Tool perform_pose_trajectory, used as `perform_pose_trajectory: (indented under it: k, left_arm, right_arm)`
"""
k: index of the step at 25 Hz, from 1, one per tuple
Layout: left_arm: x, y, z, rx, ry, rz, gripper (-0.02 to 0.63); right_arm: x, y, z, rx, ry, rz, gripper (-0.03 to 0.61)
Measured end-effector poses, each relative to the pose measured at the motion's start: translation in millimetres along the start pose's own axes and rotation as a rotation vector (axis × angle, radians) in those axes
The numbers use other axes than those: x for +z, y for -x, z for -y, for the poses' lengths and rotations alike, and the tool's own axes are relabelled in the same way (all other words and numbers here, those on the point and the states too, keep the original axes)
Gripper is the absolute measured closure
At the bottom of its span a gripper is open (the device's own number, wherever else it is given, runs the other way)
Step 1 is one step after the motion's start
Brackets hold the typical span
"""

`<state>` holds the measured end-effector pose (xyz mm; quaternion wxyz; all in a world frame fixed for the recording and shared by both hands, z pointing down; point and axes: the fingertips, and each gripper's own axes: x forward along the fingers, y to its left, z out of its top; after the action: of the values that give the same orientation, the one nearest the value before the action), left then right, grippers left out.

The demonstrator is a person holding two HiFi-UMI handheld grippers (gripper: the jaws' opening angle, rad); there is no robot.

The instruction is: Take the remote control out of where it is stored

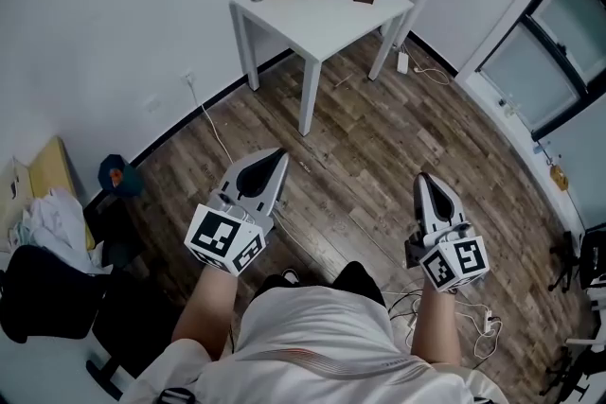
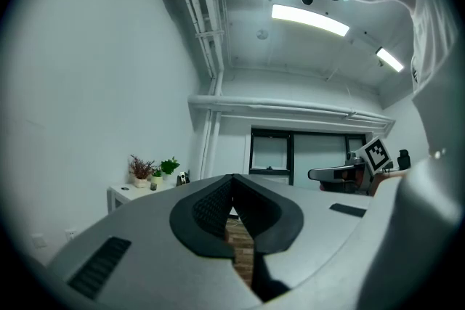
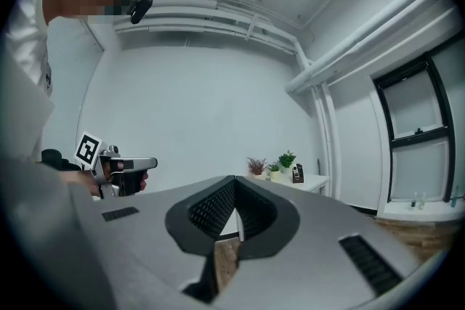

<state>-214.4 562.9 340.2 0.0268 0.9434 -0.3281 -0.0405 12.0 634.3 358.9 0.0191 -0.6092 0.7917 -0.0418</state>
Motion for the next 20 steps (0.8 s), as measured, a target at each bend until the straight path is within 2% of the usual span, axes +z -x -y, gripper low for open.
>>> perform_pose_trajectory:
  k: [4,10,20]
  left_arm:
    - [-0.9,-14.4,-11.0,0.000,-0.003,-0.004,0.609]
    - [-11.0,-56.1,-42.0,0.022,-0.012,-0.046,0.609]
    - [-10.4,-192.3,-63.1,0.088,-0.049,-0.090,0.609]
  right_arm:
    - [0.3,-24.5,6.4,0.025,0.012,-0.004,0.561]
    - [-8.7,-79.2,39.5,0.046,-0.047,0.004,0.561]
    - [-8.4,-170.4,160.8,0.121,-0.083,-0.013,0.561]
